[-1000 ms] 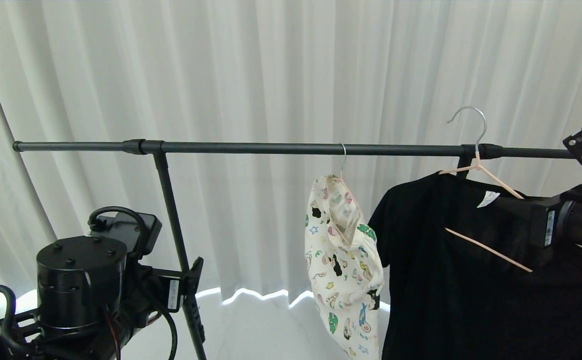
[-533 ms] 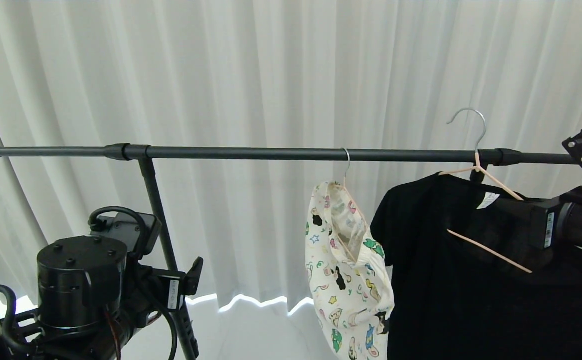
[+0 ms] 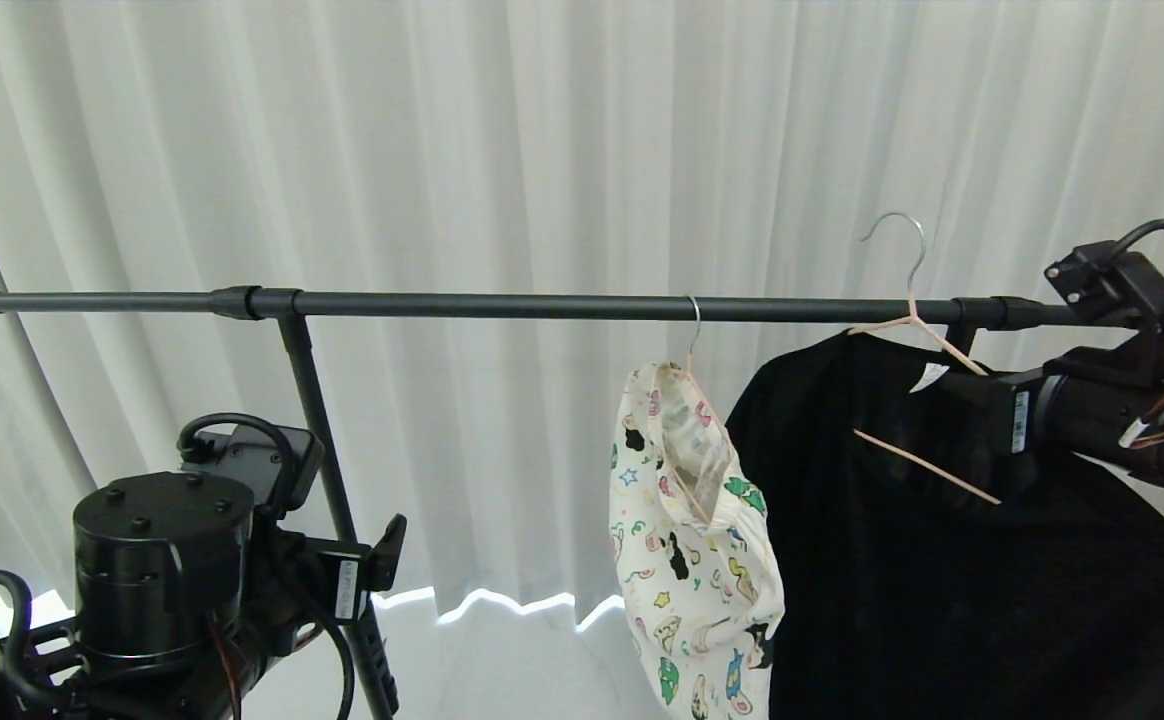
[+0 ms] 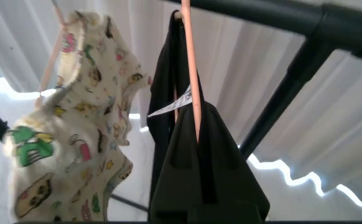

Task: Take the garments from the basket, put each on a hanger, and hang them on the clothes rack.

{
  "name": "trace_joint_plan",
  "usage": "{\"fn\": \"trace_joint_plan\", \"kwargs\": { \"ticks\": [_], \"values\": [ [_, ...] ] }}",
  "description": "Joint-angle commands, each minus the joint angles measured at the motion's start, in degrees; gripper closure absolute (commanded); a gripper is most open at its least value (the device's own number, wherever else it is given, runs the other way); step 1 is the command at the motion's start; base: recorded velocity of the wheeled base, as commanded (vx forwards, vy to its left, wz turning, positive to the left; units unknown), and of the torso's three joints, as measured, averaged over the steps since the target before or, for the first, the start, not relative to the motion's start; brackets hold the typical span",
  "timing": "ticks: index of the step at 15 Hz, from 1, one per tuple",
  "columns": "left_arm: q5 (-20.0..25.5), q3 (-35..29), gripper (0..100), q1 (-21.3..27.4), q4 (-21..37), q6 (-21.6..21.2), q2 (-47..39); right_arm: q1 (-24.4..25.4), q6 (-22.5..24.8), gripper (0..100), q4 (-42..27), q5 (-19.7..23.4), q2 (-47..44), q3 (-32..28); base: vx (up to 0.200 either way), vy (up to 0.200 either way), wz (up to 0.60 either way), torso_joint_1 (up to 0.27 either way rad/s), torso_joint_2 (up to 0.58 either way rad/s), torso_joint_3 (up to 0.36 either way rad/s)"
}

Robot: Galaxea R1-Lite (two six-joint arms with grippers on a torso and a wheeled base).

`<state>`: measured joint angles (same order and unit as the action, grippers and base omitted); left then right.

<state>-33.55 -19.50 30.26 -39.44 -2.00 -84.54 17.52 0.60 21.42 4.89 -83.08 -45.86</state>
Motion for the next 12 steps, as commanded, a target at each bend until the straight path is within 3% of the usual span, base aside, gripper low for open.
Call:
{"fn": "trace_joint_plan", "kwargs": {
  "ticks": [1, 12],
  "values": [
    [0.0, -0.1, 0, 0.0, 0.0, 0.0, 0.3, -0.2, -0.1, 100, 0.2, -0.1, -4.6, -0.4, 0.0, 0.0, 0.0, 0.0, 0.0, 0.0],
    [0.0, -0.1, 0, 0.0, 0.0, -0.7, 0.3, -2.2, -0.1, 100, 2.2, -0.5, -10.0, -0.6, 0.0, 0.0, 0.0, 0.0, 0.0, 0.0]
  ]
}}
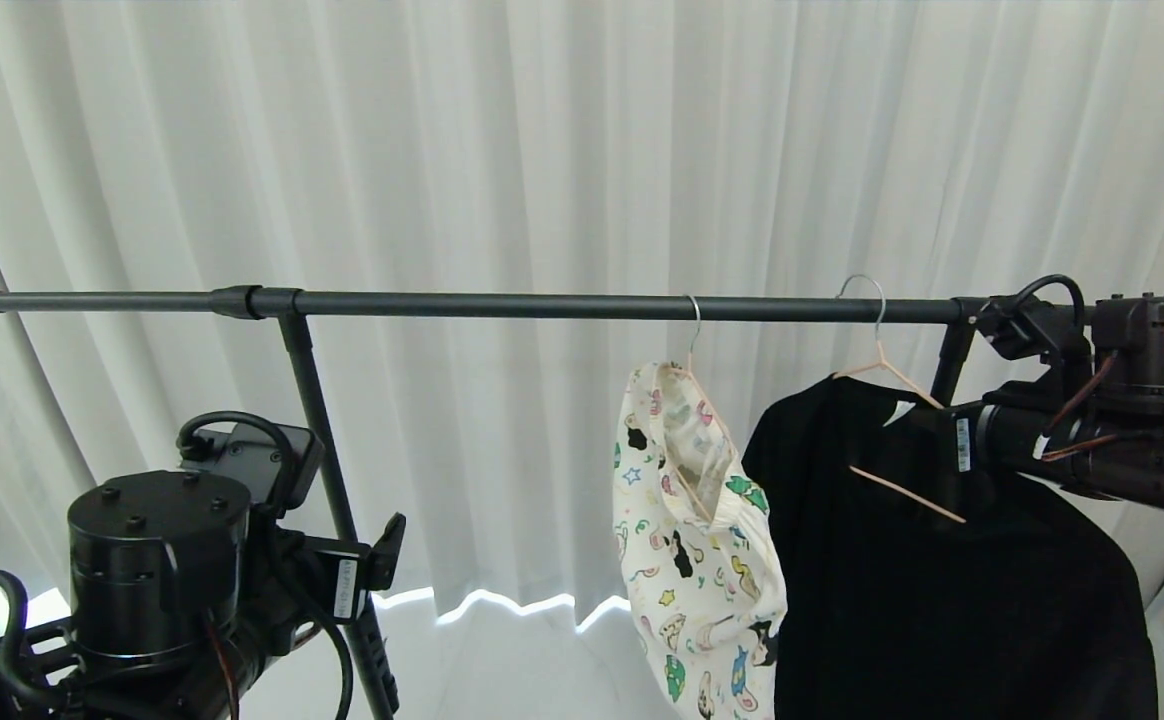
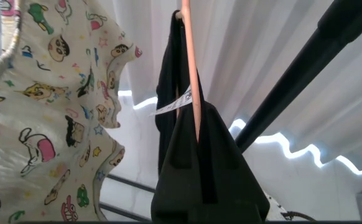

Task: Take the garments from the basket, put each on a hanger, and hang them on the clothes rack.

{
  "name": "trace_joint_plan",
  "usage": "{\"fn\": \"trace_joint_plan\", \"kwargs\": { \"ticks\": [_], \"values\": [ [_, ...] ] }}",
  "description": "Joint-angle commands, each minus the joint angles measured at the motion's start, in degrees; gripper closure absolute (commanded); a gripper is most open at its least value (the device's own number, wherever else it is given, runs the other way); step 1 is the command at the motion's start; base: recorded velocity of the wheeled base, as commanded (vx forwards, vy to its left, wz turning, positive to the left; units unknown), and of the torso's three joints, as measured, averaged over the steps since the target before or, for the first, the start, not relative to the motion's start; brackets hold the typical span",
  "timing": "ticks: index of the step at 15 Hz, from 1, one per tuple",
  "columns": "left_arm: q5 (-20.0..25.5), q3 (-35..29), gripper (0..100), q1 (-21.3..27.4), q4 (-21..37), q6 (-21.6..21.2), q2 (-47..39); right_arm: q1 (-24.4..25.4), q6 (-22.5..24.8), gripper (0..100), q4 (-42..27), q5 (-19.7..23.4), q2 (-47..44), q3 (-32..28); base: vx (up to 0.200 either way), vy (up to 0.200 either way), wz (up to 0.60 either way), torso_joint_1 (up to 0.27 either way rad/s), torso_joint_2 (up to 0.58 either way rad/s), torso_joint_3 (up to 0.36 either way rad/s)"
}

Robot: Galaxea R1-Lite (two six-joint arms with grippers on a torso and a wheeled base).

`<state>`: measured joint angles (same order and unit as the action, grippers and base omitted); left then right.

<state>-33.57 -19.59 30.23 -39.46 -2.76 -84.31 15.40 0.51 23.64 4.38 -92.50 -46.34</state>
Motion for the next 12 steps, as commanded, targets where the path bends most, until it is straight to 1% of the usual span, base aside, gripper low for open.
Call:
{"fn": "trace_joint_plan", "kwargs": {
  "ticks": [1, 3, 6, 11, 12],
  "values": [
    [0.0, 0.0, 0, 0.0, 0.0, -0.1, 0.0, -0.2, 0.0, 100, 0.0, 0.0, -1.0, -0.3, 0.0, 0.0, 0.0, 0.0, 0.0, 0.0],
    [0.0, 0.0, 0, 0.0, 0.0, -0.1, 0.1, -0.2, 0.1, 100, 0.0, -0.2, -1.1, -0.6, 0.0, 0.0, 0.0, 0.0, 0.0, 0.0],
    [0.0, 0.0, 0, 0.0, 0.0, -0.1, 0.1, -0.2, 0.1, 100, 0.4, -2.2, -1.5, -0.7, 0.0, 0.0, 0.0, 0.0, 0.0, 0.0],
    [0.0, 0.0, 0, 0.0, 0.0, -0.1, 0.2, 0.2, 0.2, 100, 0.1, -2.4, -1.0, -0.6, 0.0, 0.0, 0.0, 0.0, 0.0, 0.0],
    [0.0, 0.0, 0, 0.0, 0.0, -0.1, 0.2, 0.2, 0.1, 0, 0.1, -2.4, -0.8, -0.6, 0.0, 0.0, 0.0, 0.0, 0.0, 0.0]
  ]
}}
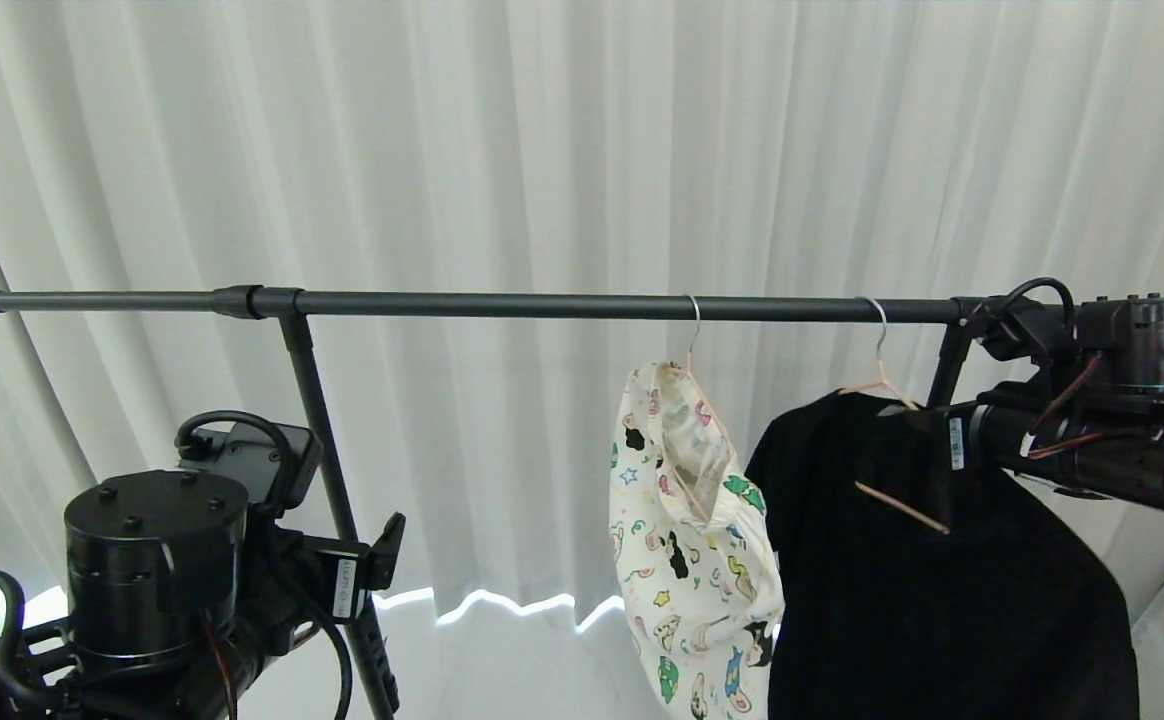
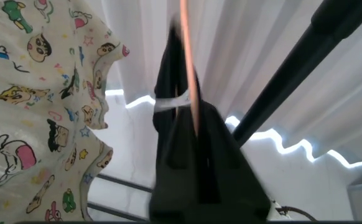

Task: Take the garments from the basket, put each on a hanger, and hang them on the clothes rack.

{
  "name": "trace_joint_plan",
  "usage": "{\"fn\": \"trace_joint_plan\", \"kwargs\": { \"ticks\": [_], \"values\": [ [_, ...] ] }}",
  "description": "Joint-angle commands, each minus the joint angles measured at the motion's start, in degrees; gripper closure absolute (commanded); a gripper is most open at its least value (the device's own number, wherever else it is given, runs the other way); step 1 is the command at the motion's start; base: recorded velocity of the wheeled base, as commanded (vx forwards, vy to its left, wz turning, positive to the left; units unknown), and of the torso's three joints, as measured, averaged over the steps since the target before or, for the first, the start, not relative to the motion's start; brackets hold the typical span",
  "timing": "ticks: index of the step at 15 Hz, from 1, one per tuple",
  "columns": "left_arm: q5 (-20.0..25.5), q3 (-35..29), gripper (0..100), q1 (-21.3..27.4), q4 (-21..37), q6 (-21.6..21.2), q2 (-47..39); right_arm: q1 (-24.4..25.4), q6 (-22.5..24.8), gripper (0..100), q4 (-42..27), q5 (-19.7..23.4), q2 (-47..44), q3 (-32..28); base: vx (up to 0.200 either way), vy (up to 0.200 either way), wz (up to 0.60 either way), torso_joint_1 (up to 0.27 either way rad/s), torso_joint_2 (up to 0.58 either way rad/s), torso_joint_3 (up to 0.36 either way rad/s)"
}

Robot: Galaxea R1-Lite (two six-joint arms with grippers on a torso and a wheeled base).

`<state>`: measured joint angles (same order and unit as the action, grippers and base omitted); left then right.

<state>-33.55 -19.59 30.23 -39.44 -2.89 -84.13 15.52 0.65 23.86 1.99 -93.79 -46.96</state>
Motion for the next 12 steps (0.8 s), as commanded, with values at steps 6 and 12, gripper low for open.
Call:
{"fn": "trace_joint_plan", "kwargs": {
  "ticks": [6, 12],
  "values": [
    [0.0, 0.1, 0, 0.0, 0.0, 0.0, -0.1, 0.7, 0.1, 0, 1.5, 0.0, 2.7, 0.1, 0.0, 0.0, 0.0, 0.0, 0.0, 0.0],
    [-0.3, 1.4, 0, -0.1, 0.0, 0.0, 1.6, 0.1, 3.8, 0, -19.8, -1.3, 14.3, -2.6, 0.0, 0.0, 0.0, 0.0, 0.0, 0.0]
  ]
}}
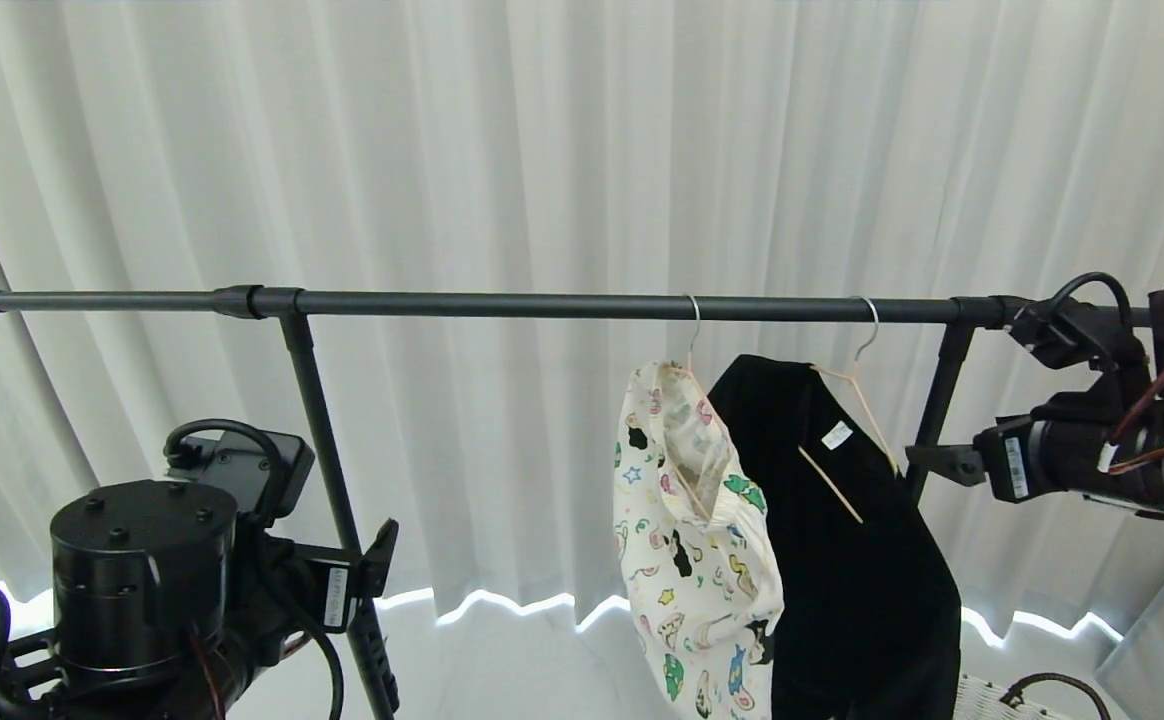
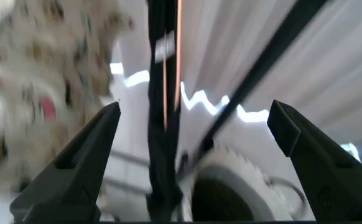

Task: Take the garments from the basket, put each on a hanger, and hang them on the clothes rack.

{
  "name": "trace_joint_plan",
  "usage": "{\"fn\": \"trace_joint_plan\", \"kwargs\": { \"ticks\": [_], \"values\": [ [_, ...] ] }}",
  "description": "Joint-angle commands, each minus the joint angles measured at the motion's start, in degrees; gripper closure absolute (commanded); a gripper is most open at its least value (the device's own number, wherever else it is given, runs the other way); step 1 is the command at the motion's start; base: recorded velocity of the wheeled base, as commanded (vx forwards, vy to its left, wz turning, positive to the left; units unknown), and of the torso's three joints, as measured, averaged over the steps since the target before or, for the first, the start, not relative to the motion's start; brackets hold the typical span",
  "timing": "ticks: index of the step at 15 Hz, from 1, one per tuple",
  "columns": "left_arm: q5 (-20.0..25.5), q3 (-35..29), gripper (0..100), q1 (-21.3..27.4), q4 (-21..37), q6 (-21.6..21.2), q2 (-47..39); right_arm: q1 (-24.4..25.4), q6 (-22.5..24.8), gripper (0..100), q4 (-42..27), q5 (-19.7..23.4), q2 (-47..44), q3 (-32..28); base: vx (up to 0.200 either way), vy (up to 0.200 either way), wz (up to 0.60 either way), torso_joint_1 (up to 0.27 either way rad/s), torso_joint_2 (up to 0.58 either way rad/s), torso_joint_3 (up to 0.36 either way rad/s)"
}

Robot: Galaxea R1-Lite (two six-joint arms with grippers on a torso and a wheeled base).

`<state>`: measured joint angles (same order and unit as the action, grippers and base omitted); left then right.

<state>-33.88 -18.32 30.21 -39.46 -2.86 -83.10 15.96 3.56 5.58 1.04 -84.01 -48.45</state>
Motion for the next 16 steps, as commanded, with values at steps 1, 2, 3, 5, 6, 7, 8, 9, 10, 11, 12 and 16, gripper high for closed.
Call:
{"fn": "trace_joint_plan", "kwargs": {
  "ticks": [1, 2, 3, 5, 6, 7, 8, 9, 10, 11, 12, 16],
  "values": [
    [-0.1, 0.1, 0, -0.1, 0.0, 0.0, 0.7, -0.6, 2.5, 0, -5.8, -2.3, 5.8, -1.7, 0.0, 0.0, 0.0, 0.0, 0.0, 0.0],
    [-0.8, 0.1, 0, -0.1, 0.0, 0.0, 0.7, -0.6, 4.3, 0, -8.9, -5.3, 6.7, -1.7, 0.0, 0.0, 0.0, 0.0, 0.0, 0.0],
    [-1.2, 0.1, 0, -0.1, 0.0, 0.0, 0.7, -0.6, 5.5, 0, -10.6, -7.3, 7.5, -1.7, 0.0, 0.0, 0.0, 0.0, 0.0, 0.0],
    [-1.9, 0.1, 0, -0.1, 0.0, 0.0, 0.8, -0.6, 7.0, 0, -11.3, -7.5, 8.4, -1.2, -0.2, 0.0, 0.0, 0.002, 0.0, 0.005],
    [-2.0, 0.1, 0, -0.1, 0.0, 0.0, 0.8, -0.6, 7.6, 0, -11.3, -7.7, 8.4, -0.9, -0.2, 0.0, 0.0, 0.022, 0.0, -0.002],
    [-2.0, 0.1, 0, -0.1, 0.0, 0.0, 0.9, -0.6, 8.0, 0, -11.3, -7.7, 8.5, -0.9, -0.2, 0.0, 0.0, 0.012, 0.0, 0.007],
    [-2.1, 0.1, 0, -0.1, 0.0, 0.0, 0.9, -0.6, 8.7, 0, -11.2, -7.8, 8.8, -0.9, -0.2, 0.0, 0.0, -0.017, 0.0, 0.002],
    [-2.1, 0.1, 0, -0.1, 0.0, 0.0, 1.2, -0.7, 9.5, 0, -11.0, -7.9, 8.9, -0.6, -0.2, 0.0, 0.0, -0.002, 0.0, 0.002],
    [-2.1, 0.1, 0, -0.1, 0.0, 0.0, 1.5, -0.8, 10.4, 0, -10.9, -8.4, 9.0, -0.4, -0.2, 0.0, 0.0, 0.002, 0.0, 0.007],
    [-2.1, 0.2, 0, -0.1, 0.0, 0.0, 1.7, -0.8, 10.5, 0, -10.6, -8.8, 9.2, -0.2, -0.2, 0.0, 0.0, 0.002, 0.0, 0.002],
    [-2.1, 0.2, 0, -0.1, 0.0, 0.0, 2.0, -0.8, 10.5, 0, -10.2, -9.1, 9.3, 0.0, -0.2, 0.0, 0.0, -0.002, 0.0, -0.002],
    [-2.1, 1.9, 0, -0.1, 0.0, 0.0, 3.3, -1.2, 12.1, 0, -7.8, -11.8, 10.6, 2.2, -0.2, 0.0, 0.0, 0.001, 0.0, 0.002]
  ]
}}
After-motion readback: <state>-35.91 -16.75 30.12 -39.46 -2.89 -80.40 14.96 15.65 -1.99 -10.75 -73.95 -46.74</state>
